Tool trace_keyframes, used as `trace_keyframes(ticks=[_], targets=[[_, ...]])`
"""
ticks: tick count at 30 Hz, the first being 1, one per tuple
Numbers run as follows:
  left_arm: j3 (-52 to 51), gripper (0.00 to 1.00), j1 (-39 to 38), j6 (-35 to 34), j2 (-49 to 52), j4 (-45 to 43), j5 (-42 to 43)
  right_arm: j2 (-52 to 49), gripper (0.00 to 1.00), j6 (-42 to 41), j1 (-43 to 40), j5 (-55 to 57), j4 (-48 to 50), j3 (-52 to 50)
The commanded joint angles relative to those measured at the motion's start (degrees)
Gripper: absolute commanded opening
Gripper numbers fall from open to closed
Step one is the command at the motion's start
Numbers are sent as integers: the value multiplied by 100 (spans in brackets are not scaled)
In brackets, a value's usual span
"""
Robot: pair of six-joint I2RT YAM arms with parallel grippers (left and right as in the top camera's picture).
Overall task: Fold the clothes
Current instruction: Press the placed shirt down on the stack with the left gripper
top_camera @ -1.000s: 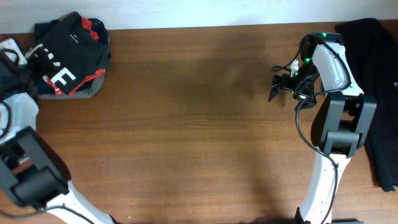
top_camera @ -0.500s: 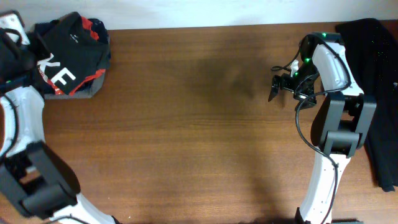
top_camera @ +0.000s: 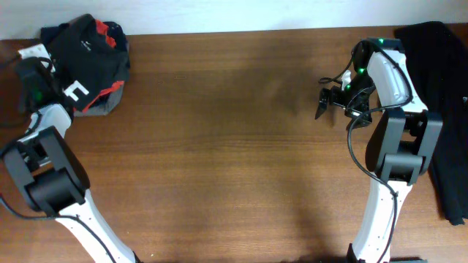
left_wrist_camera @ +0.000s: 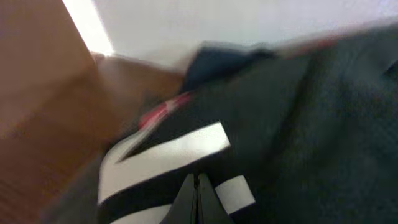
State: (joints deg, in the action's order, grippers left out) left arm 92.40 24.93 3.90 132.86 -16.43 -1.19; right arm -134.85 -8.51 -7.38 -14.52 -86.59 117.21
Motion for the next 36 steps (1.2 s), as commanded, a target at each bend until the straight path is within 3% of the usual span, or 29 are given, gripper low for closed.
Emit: trace_keyframes(ticks=[1,11,18,26,36], targets=[[354,0,24,98,492,457,-125,-63,99,74,-9,-153,-2,35],[1626,0,-166,90,-166,1753,-116,-63,99,76,-9,-151,-7,35],[2288,0,-588,92,-431,1998,-118,-63,99,76,-9,-151,44,35],[2288,0,-758,90,295,1443,-122,-63,99,227,-9,-153,-55,35],[2288,2,-839,85,1644,1502,-118,-63,99,223,-9,-155,-111,35]])
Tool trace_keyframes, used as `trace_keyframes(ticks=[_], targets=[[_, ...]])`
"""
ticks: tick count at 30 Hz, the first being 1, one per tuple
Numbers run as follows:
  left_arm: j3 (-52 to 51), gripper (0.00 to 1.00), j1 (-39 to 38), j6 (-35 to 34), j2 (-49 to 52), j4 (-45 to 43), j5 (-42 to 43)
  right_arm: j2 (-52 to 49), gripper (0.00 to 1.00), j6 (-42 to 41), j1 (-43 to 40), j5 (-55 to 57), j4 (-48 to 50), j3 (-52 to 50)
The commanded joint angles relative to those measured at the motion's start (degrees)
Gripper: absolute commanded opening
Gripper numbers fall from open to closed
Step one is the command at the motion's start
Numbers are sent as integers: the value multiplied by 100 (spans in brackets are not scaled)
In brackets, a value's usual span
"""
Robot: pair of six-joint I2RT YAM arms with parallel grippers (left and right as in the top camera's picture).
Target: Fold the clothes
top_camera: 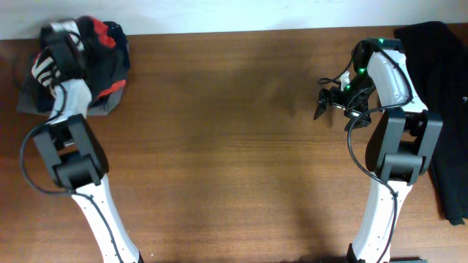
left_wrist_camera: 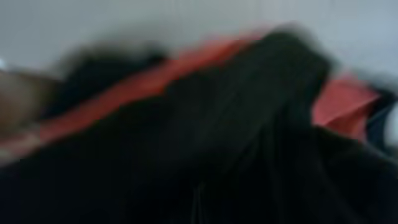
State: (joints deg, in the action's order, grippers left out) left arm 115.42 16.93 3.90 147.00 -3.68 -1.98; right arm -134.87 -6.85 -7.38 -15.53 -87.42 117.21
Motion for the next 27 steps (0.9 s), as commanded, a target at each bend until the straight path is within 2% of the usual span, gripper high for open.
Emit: trace_keyframes(ticks=[1,3,4,5,8,9,10,11,15,20,25,27], targets=[[-13,3,-48,61,229,249,-42,-61,99,55,-9,-55,-28,35],[4,9,-83,48,129,245,-46,-61,99,20,-9,-55,-26,35],[20,15,-98,48,48,245,-46,-61,99,-107,-9,-39,-26,39],[37,29,-107,46,-61,247,-44,-59,99,-225,-11,-33,-26,48],[46,41,-129,46,-546,321,-42,-15,99,-378,-9,-31,-17,166],[46,55,-131,46,-750,387,-42,17,99,-396,-9,-31,-17,219],[48,79,-140,46,-944,457,-39,63,99,-420,-9,-28,-17,282],[48,99,-151,46,-1172,546,-39,127,99,-420,-11,-31,-17,361],[46,99,-195,46,-2044,975,-42,487,99,-420,-9,-33,-107,699],[46,99,-203,48,-2994,1945,-42,1244,99,-417,24,-28,-378,872],[46,99,-205,46,-3659,3668,11,2212,99,-398,297,92,-800,872],[46,99,-203,46,-3860,4330,317,2566,99,-411,498,376,-949,872]])
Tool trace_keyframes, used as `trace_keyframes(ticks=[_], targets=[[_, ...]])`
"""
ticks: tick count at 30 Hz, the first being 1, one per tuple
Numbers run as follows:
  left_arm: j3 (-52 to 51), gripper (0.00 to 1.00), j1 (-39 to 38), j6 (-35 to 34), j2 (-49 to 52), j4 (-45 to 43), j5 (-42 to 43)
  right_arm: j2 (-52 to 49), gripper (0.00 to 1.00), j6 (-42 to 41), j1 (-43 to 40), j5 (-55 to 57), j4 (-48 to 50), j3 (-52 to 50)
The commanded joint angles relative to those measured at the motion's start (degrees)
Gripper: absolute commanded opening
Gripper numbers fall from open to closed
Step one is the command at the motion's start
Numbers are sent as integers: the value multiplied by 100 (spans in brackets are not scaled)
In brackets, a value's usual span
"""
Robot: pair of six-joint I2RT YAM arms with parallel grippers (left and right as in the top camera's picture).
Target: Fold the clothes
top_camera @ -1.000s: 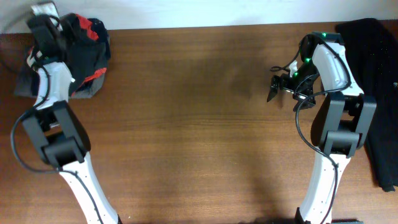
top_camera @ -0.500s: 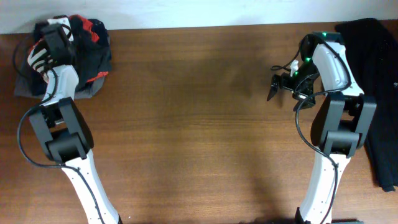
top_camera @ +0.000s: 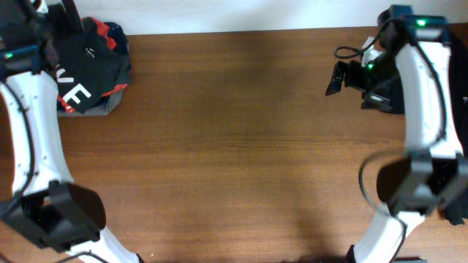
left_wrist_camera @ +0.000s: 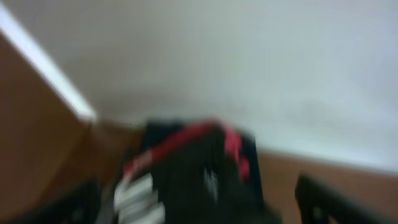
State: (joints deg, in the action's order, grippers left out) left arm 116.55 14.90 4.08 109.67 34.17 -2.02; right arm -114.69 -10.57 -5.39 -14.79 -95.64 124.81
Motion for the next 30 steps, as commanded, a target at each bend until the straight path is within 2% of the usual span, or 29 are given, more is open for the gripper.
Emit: trace_keyframes(ticks=[1,4,9,12,17,20,23,27,30], targets=[[-68,99,0,28,-236,874,592,741,99,-50,433,463,-173,107],[-68,99,0,28,-525,1578,1202,1305,99,-96,935,713,-170,72],[-129,99,0,-146,-960,2699,1250,2122,99,-251,1930,1237,-170,-48],[-356,99,0,-146,-1346,2896,1130,2702,99,-739,2529,1996,-170,-352],[-1270,99,0,-149,-2583,2924,1130,3429,99,-949,2841,2063,-170,-905],[-2184,99,0,-166,-3528,2621,1338,3729,99,-994,2820,2164,-149,-1233],[-3322,99,-2,-164,-4520,2011,1749,3978,99,-1432,2826,2765,-13,-1519],[-5058,99,-2,-166,-5873,772,2253,4336,99,-1762,2826,3355,168,-2011],[-6199,99,0,-190,-6719,-74,2524,4752,99,-1759,2826,3491,678,-2774]])
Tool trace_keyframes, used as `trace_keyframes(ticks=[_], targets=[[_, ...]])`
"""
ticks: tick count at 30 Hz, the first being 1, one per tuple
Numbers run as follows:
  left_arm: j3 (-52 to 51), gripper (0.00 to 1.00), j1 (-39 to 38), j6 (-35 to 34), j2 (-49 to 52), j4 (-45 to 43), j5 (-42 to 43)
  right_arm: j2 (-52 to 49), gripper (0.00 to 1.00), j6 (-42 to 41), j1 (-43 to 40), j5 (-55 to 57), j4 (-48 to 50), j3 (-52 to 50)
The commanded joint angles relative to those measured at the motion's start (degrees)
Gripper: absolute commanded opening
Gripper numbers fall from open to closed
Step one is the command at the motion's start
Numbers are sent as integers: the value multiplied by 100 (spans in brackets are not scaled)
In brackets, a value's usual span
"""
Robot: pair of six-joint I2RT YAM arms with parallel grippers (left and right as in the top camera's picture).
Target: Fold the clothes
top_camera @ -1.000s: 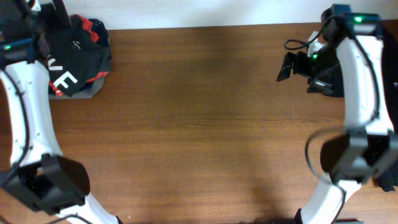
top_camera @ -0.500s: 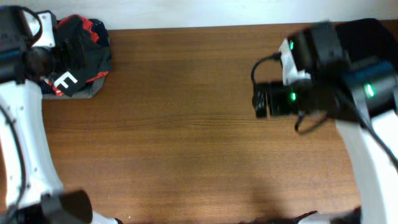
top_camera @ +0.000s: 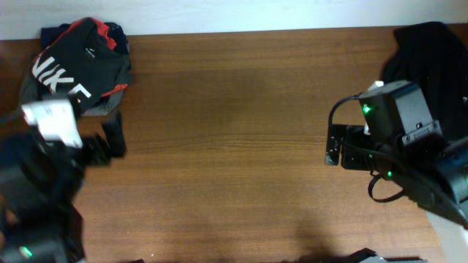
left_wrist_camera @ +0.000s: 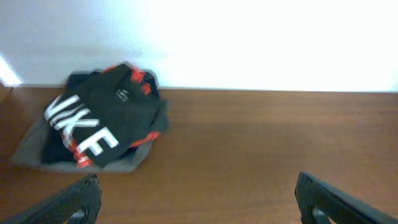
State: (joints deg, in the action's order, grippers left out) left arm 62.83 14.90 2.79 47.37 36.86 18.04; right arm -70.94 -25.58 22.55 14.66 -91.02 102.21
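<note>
A folded stack of clothes (top_camera: pixel 79 67) lies at the table's back left corner, topped by a black shirt (left_wrist_camera: pixel 93 127) with white NIKE lettering and red trim. My left gripper (top_camera: pixel 108 144) hovers in front of the stack and apart from it. Its fingers (left_wrist_camera: pixel 73 200) are spread wide at the bottom corners of the left wrist view, with only bare wood between them. A black garment (top_camera: pixel 431 55) lies crumpled at the back right. My right gripper (top_camera: pixel 333 146) hangs left of that arm's body, over bare wood; its jaws are too small to read.
The brown wooden table (top_camera: pixel 234 131) ends at a white wall (left_wrist_camera: pixel 249 37) behind the stack. A grey garment (left_wrist_camera: pixel 37 155) forms the bottom of the stack. The right arm's bulky body (top_camera: pixel 402 139) covers the table's right side.
Both arms have come back from the table's far edge toward the near side. The left gripper, still open, is now farther from the stack. The right gripper has left the black garment's side.
The left gripper was shut right against the Nike shirt on the stack. It was then over the stack in a blur, then open and off it, and now stands well back. The right arm held still at the back right, then shifted, and now sits nearer.
</note>
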Motion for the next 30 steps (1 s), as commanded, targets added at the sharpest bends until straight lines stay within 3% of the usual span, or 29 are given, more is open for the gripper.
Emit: trace_keyframes(ticks=[1,5,9,30], targets=[[-1217,99,-2,-131,-758,-612,525,555,99,-256,33,555,476,-876],[-2214,99,-2,-192,-1355,-997,514,1416,99,-258,33,605,1821,-2625],[-2601,99,-2,-192,-1298,-981,514,2024,99,-256,31,968,2841,-3602],[-2623,99,0,-190,-944,-846,509,1279,99,-234,31,1471,3215,-3748]])
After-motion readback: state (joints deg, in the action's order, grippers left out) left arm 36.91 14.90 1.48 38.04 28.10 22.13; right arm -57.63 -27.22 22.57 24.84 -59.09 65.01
